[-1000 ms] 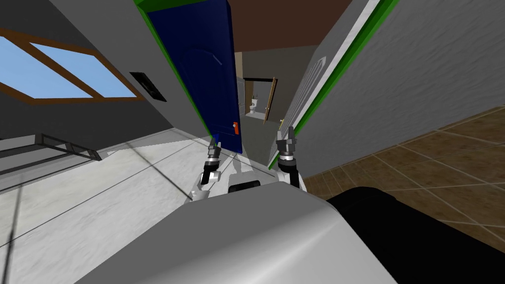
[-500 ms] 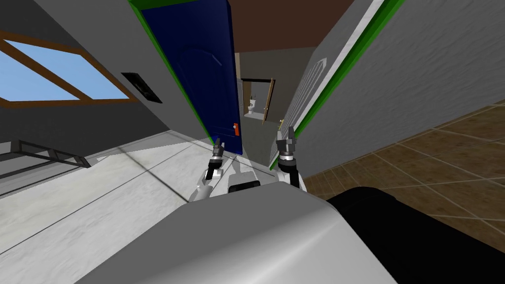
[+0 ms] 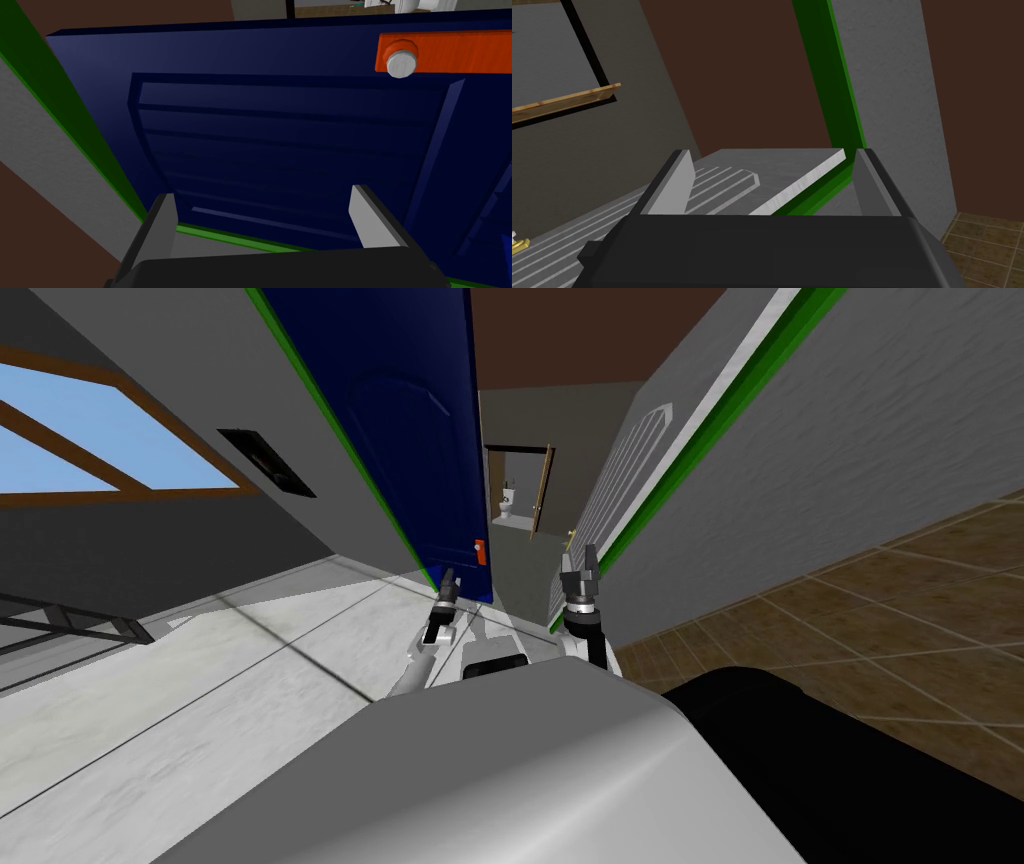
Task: Push the door open
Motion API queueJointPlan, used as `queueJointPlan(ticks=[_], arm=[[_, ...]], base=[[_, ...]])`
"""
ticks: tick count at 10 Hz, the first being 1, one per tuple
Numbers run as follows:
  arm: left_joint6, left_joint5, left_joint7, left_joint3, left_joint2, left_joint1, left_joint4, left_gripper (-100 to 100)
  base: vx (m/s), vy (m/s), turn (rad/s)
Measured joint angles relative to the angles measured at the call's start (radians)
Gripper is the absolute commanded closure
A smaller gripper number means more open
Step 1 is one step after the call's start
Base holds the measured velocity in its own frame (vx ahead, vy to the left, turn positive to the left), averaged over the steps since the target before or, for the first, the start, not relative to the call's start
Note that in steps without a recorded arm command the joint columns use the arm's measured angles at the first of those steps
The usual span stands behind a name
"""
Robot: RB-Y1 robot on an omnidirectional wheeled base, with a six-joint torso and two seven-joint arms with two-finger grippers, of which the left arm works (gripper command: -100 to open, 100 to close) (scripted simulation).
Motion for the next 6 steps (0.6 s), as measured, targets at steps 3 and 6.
queueJointPlan(ticks=[3,6], arm=[[-0.001,0.000,0.000,-0.004,-0.010,-0.048,0.085,-100],[0.001,0.001,0.006,-0.013,-0.014,-0.100,0.178,-100]], base=[[0.057,0.079,-0.066],[0.080,0.109,-0.069]])
